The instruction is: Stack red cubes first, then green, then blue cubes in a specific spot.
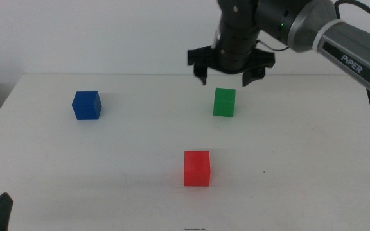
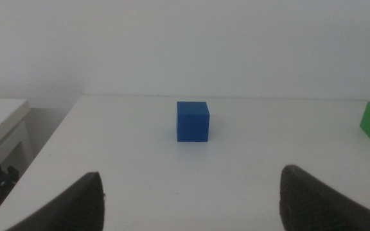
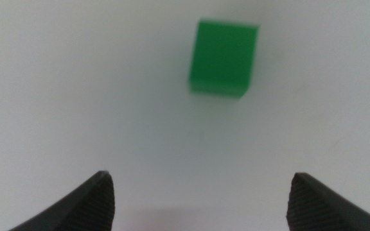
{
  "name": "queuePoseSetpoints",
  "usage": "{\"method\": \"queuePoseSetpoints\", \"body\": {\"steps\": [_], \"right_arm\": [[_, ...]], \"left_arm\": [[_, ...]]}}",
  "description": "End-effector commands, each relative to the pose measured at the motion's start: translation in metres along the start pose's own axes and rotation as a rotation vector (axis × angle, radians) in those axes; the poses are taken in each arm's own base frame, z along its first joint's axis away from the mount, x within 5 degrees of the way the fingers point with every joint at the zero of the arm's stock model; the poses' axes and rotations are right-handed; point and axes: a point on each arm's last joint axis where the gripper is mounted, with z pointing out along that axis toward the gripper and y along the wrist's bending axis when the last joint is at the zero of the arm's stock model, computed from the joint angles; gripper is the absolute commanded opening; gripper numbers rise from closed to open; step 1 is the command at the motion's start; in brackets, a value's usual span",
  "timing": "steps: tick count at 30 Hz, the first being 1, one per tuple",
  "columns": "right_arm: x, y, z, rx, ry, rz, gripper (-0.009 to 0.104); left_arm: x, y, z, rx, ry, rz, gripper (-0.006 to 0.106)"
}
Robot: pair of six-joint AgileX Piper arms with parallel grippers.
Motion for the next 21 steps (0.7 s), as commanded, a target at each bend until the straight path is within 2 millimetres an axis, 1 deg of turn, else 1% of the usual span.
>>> {"method": "queuePoseSetpoints", "body": {"steps": [1, 4, 7, 11, 18, 21], "right_arm": [[-0.025, -0.019, -0.027, -0.004, -0.113, 0.011, 0.087], [-0.039, -0.027, -0.016, 0.013, -0.118, 0.025, 0.084], [-0.046, -0.029, 0.000, 0.027, -0.108, 0.028, 0.082], [-0.049, -0.023, 0.023, 0.033, -0.095, 0.029, 0.082], [-0.047, -0.019, 0.055, 0.055, -0.074, 0.022, 0.082], [-0.047, -0.018, 0.064, 0.069, -0.088, 0.016, 0.082]], "left_arm": [[-0.010, -0.001, -0.002, 0.010, -0.111, -0.008, 0.094], [-0.010, -0.001, -0.002, 0.010, -0.111, -0.008, 0.094], [-0.010, -0.001, -0.002, 0.010, -0.111, -0.008, 0.094], [-0.010, -0.001, -0.002, 0.010, -0.111, -0.008, 0.094], [-0.010, -0.001, -0.002, 0.010, -0.111, -0.008, 0.094], [-0.010, -0.001, -0.002, 0.010, -0.111, -0.008, 0.094]]}}
